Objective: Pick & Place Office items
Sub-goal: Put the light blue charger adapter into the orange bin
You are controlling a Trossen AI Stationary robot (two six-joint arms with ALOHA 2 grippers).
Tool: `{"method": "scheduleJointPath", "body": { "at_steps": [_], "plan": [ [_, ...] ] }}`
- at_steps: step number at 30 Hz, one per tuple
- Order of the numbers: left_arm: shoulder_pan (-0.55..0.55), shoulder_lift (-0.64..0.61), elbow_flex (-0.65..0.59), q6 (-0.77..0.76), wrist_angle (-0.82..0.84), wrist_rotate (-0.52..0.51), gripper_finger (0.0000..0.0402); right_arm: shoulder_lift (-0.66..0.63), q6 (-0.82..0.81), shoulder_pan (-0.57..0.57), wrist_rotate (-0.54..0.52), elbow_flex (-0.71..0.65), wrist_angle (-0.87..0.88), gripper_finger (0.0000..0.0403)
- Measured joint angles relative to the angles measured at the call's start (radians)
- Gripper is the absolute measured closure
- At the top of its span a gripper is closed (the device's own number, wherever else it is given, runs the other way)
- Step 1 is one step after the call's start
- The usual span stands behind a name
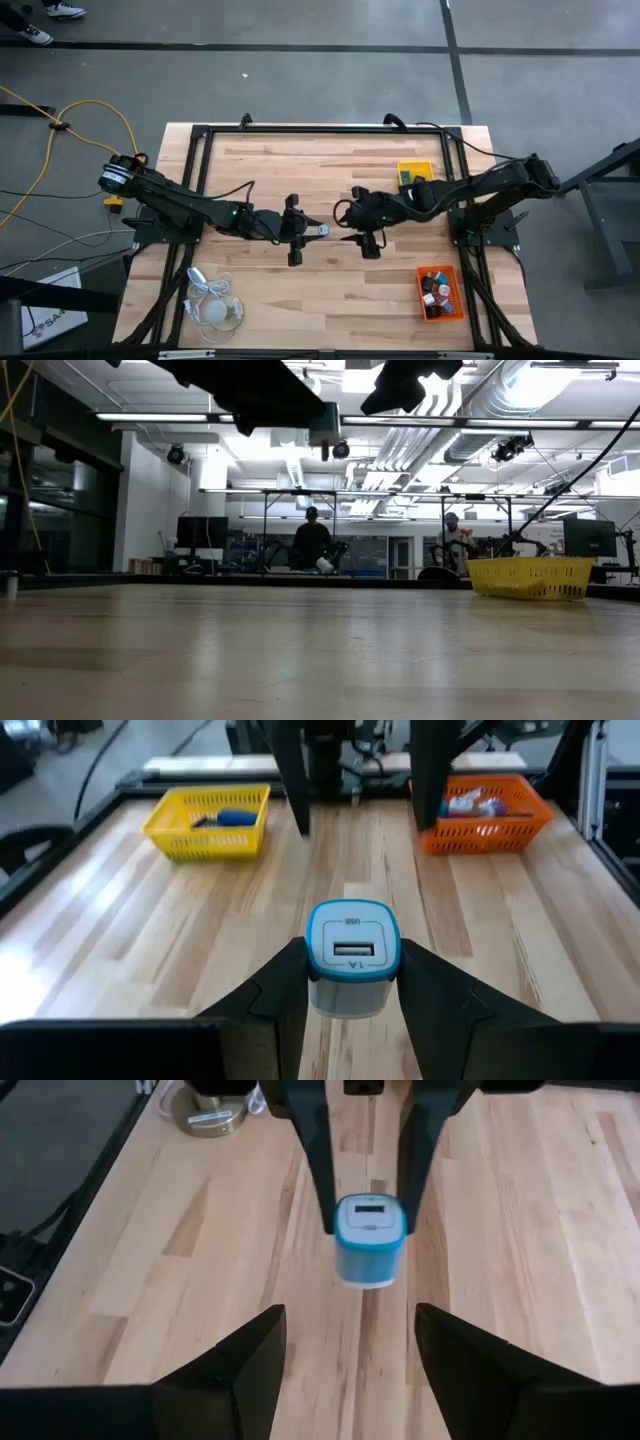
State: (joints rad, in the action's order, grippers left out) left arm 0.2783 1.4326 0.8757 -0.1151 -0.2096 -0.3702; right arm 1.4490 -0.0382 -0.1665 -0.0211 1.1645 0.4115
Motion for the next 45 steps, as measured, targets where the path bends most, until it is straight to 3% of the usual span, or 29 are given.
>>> {"method": "scheduleJointPath", "body": {
  "at_steps": [12, 18, 45],
  "plan": [
    [0.039, 0.0, 0.0, 0.134, -0.152, 0.004, 0.0275, 0.0, -0.086, -0.083, -0.141, 0.0, -0.011, 0.0192],
    [0.061, 0.0, 0.0, 0.203, -0.211, 0.004, 0.0275, 0.0, -0.092, -0.089, -0.135, 0.0, -0.07, 0.0192],
    [0.046, 0.0, 0.0, 0.239, -0.28, -0.029, 0.0275, 0.0, -0.044, -0.089, -0.133, 0.0, -0.178, 0.0192]
  ]
}}
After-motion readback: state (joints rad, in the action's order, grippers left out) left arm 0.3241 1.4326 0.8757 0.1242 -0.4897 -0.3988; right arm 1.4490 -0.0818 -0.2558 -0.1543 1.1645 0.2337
